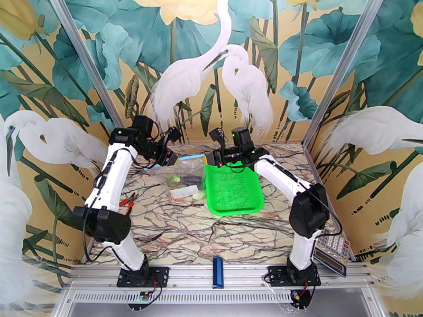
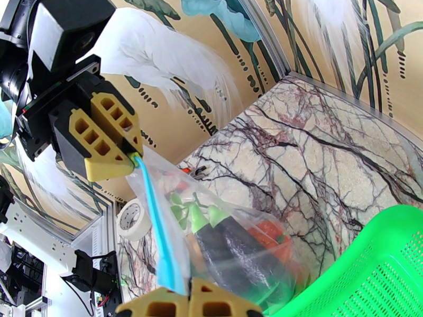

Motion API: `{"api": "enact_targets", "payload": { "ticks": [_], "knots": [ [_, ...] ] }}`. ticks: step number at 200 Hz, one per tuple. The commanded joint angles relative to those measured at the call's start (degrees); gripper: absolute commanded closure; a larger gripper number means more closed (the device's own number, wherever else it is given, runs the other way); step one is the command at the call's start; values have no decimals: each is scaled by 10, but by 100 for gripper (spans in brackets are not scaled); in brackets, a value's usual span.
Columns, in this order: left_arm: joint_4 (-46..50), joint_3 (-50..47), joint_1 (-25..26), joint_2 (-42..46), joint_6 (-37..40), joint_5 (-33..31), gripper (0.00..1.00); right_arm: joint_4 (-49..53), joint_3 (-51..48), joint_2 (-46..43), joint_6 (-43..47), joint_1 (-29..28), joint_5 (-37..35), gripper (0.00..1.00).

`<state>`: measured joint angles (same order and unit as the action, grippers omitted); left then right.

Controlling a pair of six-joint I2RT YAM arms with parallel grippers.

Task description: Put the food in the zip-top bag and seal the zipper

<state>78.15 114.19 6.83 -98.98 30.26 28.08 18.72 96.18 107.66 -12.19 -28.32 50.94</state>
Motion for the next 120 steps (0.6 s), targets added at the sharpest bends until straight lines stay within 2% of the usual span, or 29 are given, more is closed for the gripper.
{"api": "enact_targets", "payload": {
  "ticks": [1,44,120],
  "knots": [
    [-26,-19,-13,29,-32,-35,83,7,-8,-26,6,9,-14,100],
    [-53,-44,-30,53,-57,-28,83,9,-14,-30,8,11,-17,100],
    [-46,-63,-55,69,-81,-45,82,16,-23,-39,13,23,-24,100]
  ]
}}
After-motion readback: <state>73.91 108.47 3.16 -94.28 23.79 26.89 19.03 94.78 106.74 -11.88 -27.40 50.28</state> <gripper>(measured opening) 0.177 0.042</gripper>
